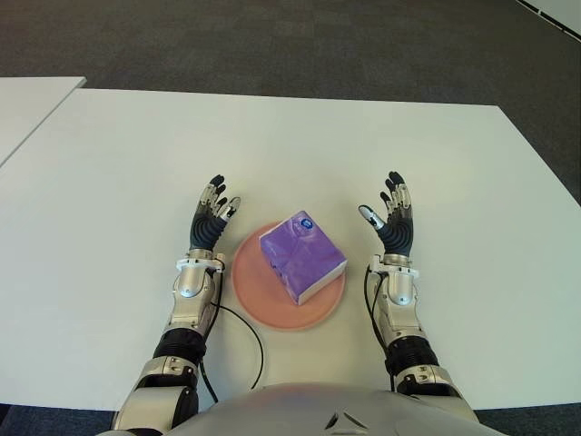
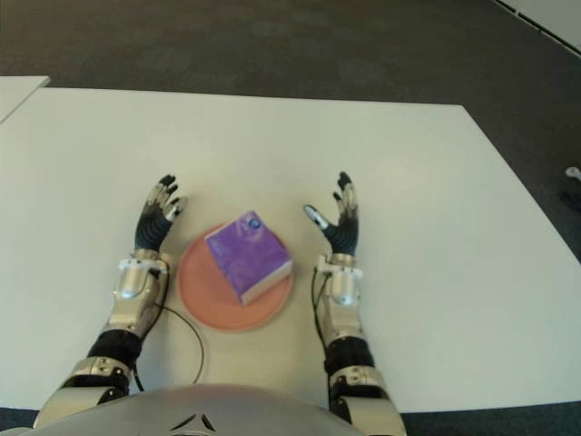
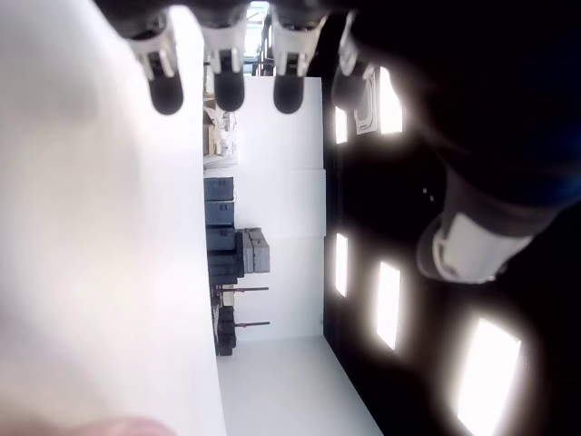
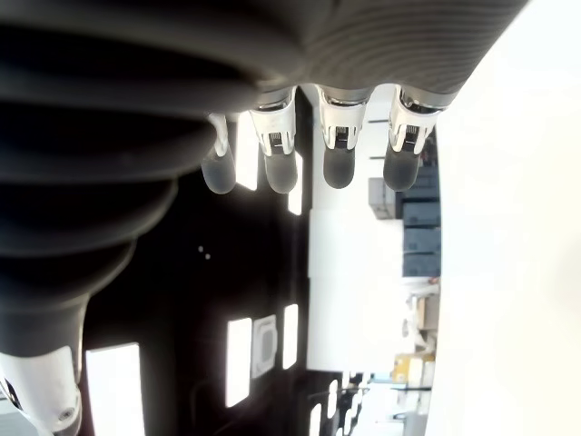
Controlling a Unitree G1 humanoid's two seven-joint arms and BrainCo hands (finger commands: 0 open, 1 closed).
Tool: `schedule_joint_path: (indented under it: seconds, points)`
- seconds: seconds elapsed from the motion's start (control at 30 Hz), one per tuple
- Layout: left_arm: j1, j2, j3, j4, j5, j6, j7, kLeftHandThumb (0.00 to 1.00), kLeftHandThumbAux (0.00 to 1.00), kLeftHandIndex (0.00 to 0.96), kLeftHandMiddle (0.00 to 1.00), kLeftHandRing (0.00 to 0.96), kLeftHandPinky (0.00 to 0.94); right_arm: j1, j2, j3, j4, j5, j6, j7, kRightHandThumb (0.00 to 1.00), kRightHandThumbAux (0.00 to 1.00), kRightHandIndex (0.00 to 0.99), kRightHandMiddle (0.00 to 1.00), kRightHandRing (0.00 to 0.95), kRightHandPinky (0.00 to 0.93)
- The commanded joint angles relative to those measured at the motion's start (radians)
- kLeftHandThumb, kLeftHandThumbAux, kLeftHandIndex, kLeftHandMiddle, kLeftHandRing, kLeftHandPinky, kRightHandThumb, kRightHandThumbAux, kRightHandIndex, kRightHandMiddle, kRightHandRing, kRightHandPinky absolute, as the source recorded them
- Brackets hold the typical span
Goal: Put the tissue paper into the plate.
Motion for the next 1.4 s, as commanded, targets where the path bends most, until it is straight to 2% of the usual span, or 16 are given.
schedule_joint_path:
  seconds: [0.03, 0.37, 0.7, 0.93, 1.13, 1.27, 1.4]
  points:
    - [0.052, -0.007, -0.005, 0.05, 0.006, 0.022, -0.006, 0.0, 0.589, 0.0, 0.0, 0.0, 0.0, -0.016, 0.002, -0.001, 0.038, -0.032, -0.005, -0.034, 0.051, 0.65, 0.0, 0.0, 0.0, 0.0]
    - [0.055, -0.006, -0.006, 0.044, 0.003, 0.021, -0.01, 0.0, 0.588, 0.0, 0.0, 0.0, 0.0, -0.029, 0.0, 0.006, 0.084, -0.053, 0.014, -0.066, 0.063, 0.659, 0.0, 0.0, 0.0, 0.0]
    - [0.061, -0.006, -0.006, 0.033, 0.011, 0.021, 0.0, 0.0, 0.593, 0.0, 0.0, 0.0, 0.0, -0.044, -0.013, 0.033, 0.14, -0.074, 0.078, -0.068, 0.057, 0.667, 0.0, 0.0, 0.0, 0.0]
    - [0.067, -0.004, -0.009, 0.008, 0.011, 0.042, -0.002, 0.0, 0.58, 0.0, 0.0, 0.0, 0.0, -0.038, -0.038, 0.062, 0.118, -0.071, 0.216, -0.011, 0.059, 0.674, 0.0, 0.0, 0.0, 0.0]
    - [0.073, -0.005, -0.008, -0.011, 0.002, 0.067, -0.007, 0.0, 0.576, 0.0, 0.0, 0.0, 0.0, -0.016, -0.042, 0.074, 0.009, -0.031, 0.414, 0.073, 0.081, 0.67, 0.0, 0.0, 0.0, 0.0]
    - [0.075, -0.007, -0.004, -0.016, -0.005, 0.073, -0.01, 0.0, 0.577, 0.0, 0.0, 0.0, 0.0, -0.003, -0.037, 0.074, -0.044, -0.014, 0.492, 0.101, 0.102, 0.669, 0.0, 0.0, 0.0, 0.0]
    - [0.076, -0.006, -0.005, -0.015, -0.002, 0.063, -0.01, 0.0, 0.581, 0.0, 0.0, 0.0, 0.0, 0.006, -0.033, 0.07, -0.076, -0.007, 0.534, 0.113, 0.12, 0.667, 0.0, 0.0, 0.0, 0.0]
